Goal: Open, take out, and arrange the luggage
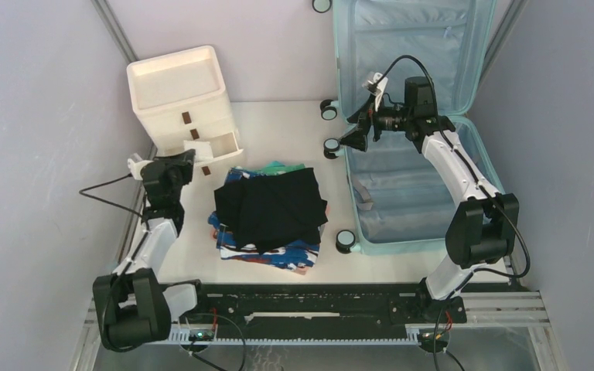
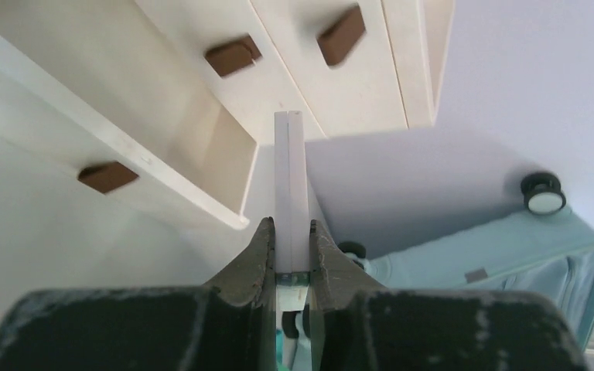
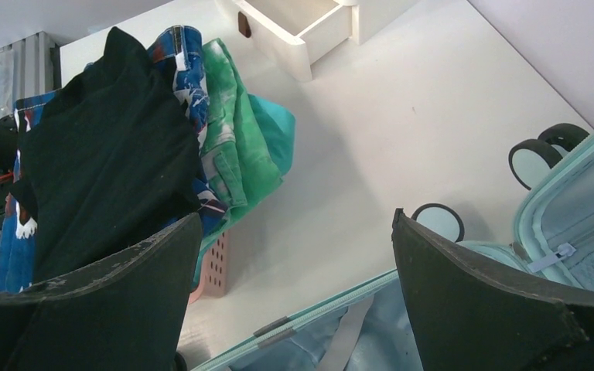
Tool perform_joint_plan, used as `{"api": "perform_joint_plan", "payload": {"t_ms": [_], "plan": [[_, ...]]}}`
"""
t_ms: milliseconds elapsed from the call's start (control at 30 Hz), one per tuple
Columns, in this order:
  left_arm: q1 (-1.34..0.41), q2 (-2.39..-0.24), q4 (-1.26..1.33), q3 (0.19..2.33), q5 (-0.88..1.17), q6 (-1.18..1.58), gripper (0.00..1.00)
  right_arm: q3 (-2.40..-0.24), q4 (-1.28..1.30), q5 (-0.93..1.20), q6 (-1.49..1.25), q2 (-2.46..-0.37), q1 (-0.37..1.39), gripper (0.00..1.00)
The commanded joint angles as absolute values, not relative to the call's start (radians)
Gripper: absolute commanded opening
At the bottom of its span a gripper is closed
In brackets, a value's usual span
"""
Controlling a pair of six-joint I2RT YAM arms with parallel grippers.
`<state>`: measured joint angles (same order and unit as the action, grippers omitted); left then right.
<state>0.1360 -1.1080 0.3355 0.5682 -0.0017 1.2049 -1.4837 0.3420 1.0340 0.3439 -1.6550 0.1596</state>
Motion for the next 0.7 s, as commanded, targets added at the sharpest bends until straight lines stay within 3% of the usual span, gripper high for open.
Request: {"api": "perform_joint_plan", "payload": {"t_ms": [0,367,533,667], "plan": [[0.210,-1.181,0.476,0.570,0.071,1.270,0.00,-1.482,0.328,1.045,0.378,-1.621,0.160,1.00],[0.265,-1.466,0.549,0.694,0.111,1.348,0.02,-1.467,0.357,1.035,0.419,-1.613,0.157,1.00],[0.266,-1.567,0.550,0.761,0.083,1.379,0.10,-1.463,0.365,1.031,0.428,-1.612,0.153,1.00],[0.268,-1.626,0.543,0.789,0.071,1.446,0.25,-1.461,0.364,1.029,0.428,-1.611,0.151,1.00]]}}
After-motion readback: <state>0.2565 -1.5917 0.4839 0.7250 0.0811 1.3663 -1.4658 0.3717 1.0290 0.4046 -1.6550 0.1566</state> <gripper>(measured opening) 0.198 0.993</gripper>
